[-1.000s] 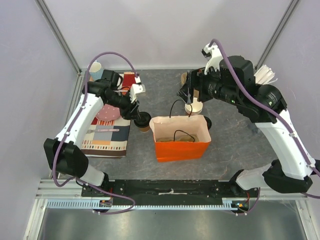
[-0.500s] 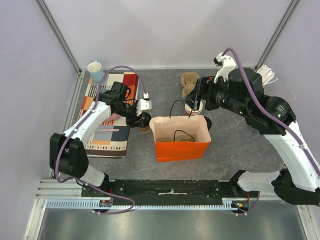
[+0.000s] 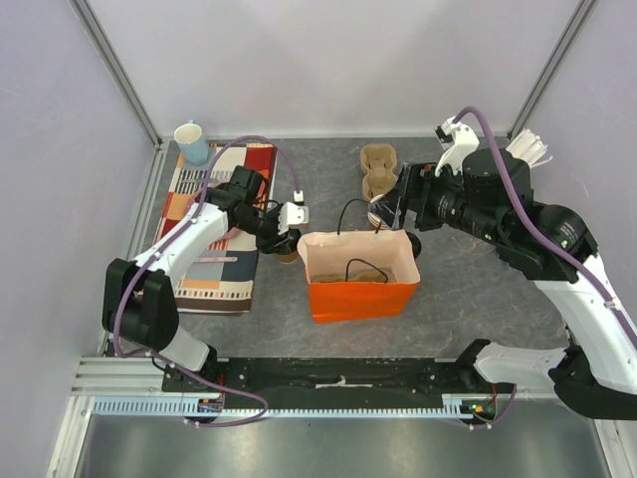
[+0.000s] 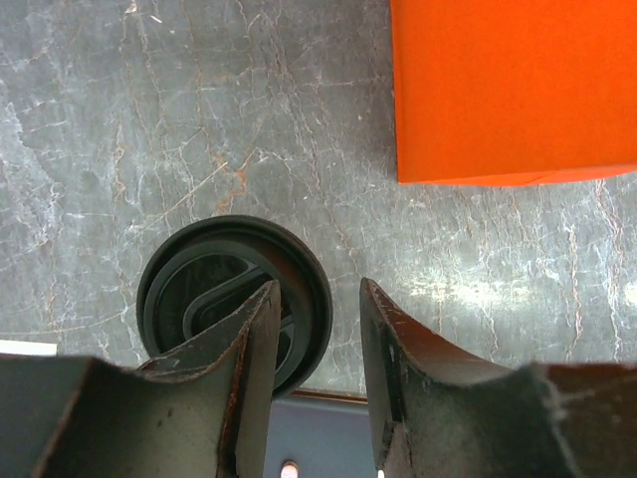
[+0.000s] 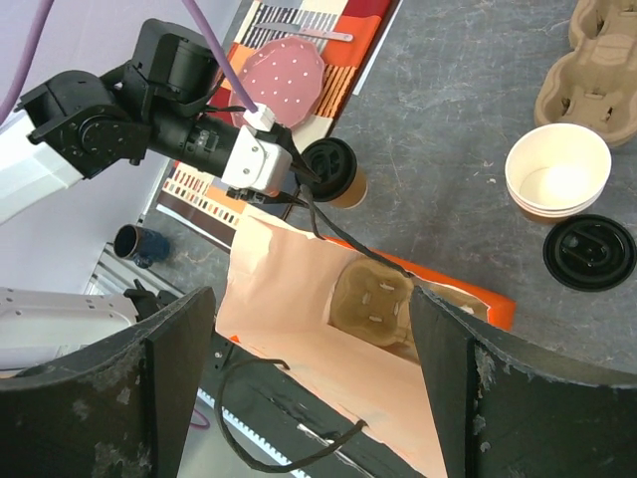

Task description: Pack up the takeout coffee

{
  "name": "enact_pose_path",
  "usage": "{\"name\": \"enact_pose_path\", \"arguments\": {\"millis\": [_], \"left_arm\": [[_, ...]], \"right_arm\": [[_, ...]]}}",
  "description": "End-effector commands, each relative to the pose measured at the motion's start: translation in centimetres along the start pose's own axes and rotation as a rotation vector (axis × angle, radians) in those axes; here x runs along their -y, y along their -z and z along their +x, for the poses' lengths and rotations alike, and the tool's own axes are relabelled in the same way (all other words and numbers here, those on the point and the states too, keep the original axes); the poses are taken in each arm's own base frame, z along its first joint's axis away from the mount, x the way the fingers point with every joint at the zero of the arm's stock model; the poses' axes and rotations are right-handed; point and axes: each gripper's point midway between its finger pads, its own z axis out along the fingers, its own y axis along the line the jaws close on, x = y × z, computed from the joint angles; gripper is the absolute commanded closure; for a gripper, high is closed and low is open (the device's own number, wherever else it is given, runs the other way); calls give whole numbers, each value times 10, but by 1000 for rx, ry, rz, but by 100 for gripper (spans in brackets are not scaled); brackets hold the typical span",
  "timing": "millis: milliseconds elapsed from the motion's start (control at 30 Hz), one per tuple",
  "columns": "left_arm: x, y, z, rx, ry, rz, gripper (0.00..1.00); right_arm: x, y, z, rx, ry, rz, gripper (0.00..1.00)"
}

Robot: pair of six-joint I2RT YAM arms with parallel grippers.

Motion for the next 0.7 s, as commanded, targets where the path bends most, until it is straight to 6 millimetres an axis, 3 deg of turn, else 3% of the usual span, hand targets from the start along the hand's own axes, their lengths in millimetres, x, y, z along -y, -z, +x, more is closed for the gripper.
{"name": "enact_pose_path", "arguments": {"millis": [0,100,367,533,667], "left_arm": [[-7,-11,4,-40,-29,-11,56],[-16,-11,2,-44,22,-44,57],[-13,-13,4,-46,44,-40,59],[-17,-14,11,-79,60,-58,71],[-16,-14,14,-93,74,-58,74]], "right_arm": [[-2,2,-3,22,-19,-14,13],[-3,3,-2,20,-19,-18,13],[-4,5,-2,21,-16,-28,13],[-4,4,-1,14,-7,-31,13],[-6,3,-2,13,1,-35,12]]}}
